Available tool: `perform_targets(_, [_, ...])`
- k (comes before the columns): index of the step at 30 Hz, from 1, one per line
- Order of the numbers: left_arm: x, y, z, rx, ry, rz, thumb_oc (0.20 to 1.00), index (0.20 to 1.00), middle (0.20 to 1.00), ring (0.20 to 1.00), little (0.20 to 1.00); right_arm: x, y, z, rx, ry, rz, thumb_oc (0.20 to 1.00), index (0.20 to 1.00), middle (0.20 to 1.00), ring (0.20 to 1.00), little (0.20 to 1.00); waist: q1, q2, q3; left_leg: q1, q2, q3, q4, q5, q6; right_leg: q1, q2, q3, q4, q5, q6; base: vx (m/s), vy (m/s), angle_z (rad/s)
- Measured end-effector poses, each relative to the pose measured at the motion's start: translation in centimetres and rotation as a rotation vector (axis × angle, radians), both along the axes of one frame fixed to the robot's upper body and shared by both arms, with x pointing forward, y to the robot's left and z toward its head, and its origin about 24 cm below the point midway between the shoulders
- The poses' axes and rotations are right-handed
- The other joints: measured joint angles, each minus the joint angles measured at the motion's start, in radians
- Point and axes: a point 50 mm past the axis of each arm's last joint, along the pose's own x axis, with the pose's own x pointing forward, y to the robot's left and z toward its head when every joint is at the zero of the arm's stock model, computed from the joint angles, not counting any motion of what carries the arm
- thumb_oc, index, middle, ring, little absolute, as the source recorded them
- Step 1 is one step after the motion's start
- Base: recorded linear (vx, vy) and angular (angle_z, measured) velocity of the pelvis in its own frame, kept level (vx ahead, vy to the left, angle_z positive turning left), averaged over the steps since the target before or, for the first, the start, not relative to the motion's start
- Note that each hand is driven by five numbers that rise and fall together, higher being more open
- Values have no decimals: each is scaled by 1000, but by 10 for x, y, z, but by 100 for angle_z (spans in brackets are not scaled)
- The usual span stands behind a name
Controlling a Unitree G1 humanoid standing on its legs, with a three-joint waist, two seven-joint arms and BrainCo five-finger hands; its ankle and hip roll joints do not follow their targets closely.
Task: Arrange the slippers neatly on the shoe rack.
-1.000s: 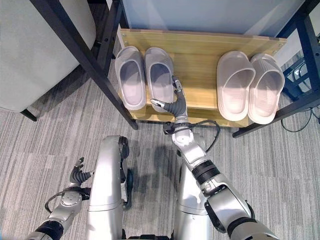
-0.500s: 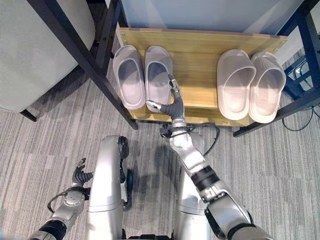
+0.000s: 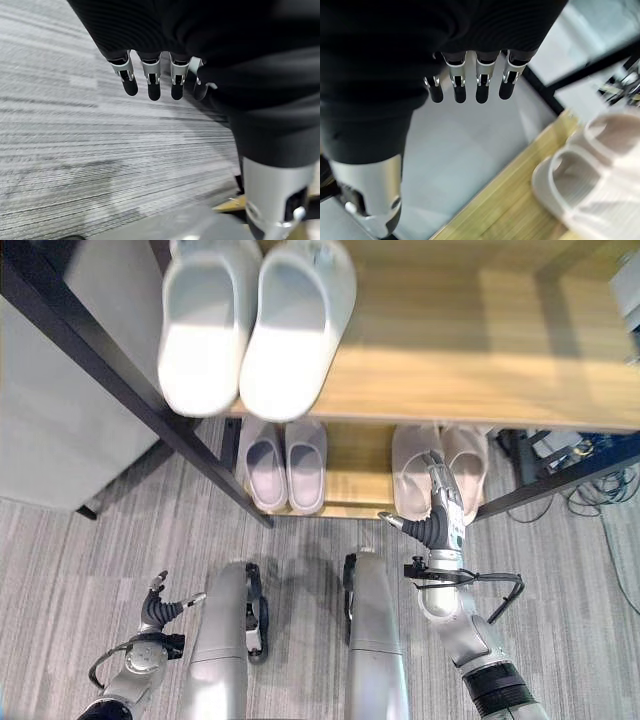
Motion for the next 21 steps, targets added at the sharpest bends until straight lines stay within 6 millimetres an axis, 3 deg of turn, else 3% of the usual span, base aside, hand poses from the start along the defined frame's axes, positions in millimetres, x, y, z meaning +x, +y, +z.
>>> perform_targets(1, [-10,4,-7,3,40,16,1000,1000,1000,1000,1000,-14,-10,-24,-10,109,-45,1000,1000,1000,1000,1000,-3,-12,-36,42,0,4,-53,10,-2,42,-6,-8,-50,6,0,-36,6,6])
perform_targets(2, [-29,7,-21,-4,136,43,1000,1000,1000,1000,1000,-38,-25,-67,-23,314,-128,1000,1000,1000,1000,1000,-2,-33,-61,166,-6,15,-200,59,-18,160,-12,-22,-188,48,28,8,-10,-5])
perform_targets(3, [-43,8,-28,-19,172,82,1000,1000,1000,1000,1000,-48,-31,-80,-2,377,-185,1000,1000,1000,1000,1000,-13,-43,-69,225,-5,28,-282,89,-15,214,-12,-26,-267,83,28,41,-7,-6])
perform_targets(5, [-52,3,-38,-46,249,82,1000,1000,1000,1000,1000,-69,-36,-95,122,433,-283,1000,1000,1000,1000,1000,-30,-40,-75,284,-5,34,-397,130,-6,284,-12,-54,-383,119,17,55,-15,-7])
perform_targets(6, [-65,-3,-48,-75,319,99,1000,1000,1000,1000,1000,-73,-28,-108,222,475,-334,1000,1000,1000,1000,1000,-32,-44,-68,387,-5,44,-504,179,-19,383,-4,-55,-487,172,38,86,-32,-21])
perform_targets(7, [-75,-11,-53,-97,350,98,1000,1000,1000,1000,1000,-77,-26,-111,239,489,-337,1000,1000,1000,1000,1000,-35,-38,-67,443,-3,42,-548,208,-23,440,-3,-69,-544,190,39,132,-31,-24])
perform_targets(8, [-75,-13,-56,-108,377,81,1000,1000,1000,1000,1000,-79,-26,-116,269,516,-345,1000,1000,1000,1000,1000,-34,-38,-69,501,-6,42,-619,200,-15,491,-9,-79,-594,187,26,96,-21,-12])
perform_targets(9, [-77,-13,-57,-121,390,91,1000,1000,1000,1000,1000,-84,-24,-124,301,562,-360,1000,1000,1000,1000,1000,-31,-51,-67,563,-11,46,-695,232,-17,543,-5,-79,-656,215,34,108,-25,2])
perform_targets(12, [-101,-16,-67,-144,507,100,1000,1000,1000,1000,1000,-100,-20,-144,362,682,-399,1000,1000,1000,1000,1000,-33,-52,-73,757,-14,48,-935,332,-26,729,5,-106,-863,296,36,144,-26,6])
perform_targets(13, [-109,-17,-69,-154,533,106,1000,1000,1000,1000,1000,-113,-22,-153,365,749,-417,1000,1000,1000,1000,1000,-30,-44,-84,789,-12,49,-984,347,-24,757,7,-107,-895,294,34,265,-44,-4])
perform_targets(15, [-126,-19,-73,-163,592,94,1000,1000,1000,1000,1000,-144,-27,-175,359,936,-489,1000,1000,1000,1000,1000,-14,-46,-99,975,-12,69,-1206,441,-29,906,21,-112,-1056,355,37,182,-48,-7])
perform_targets(18, [-127,-22,-75,-177,617,65,1000,1000,1000,1000,1000,-187,-27,-192,387,1155,-568,1000,1000,1000,1000,1000,-3,-29,-136,1110,-9,70,-1400,530,-34,1011,39,-128,-1184,403,37,121,-41,0])
perform_targets(21, [-122,-26,-76,-202,625,39,1000,1000,1000,1000,1000,-214,-32,-196,433,1243,-634,1000,1000,1000,1000,1000,-8,-6,-165,1196,5,78,-1520,580,-38,1082,64,-129,-1290,449,42,98,-70,-7])
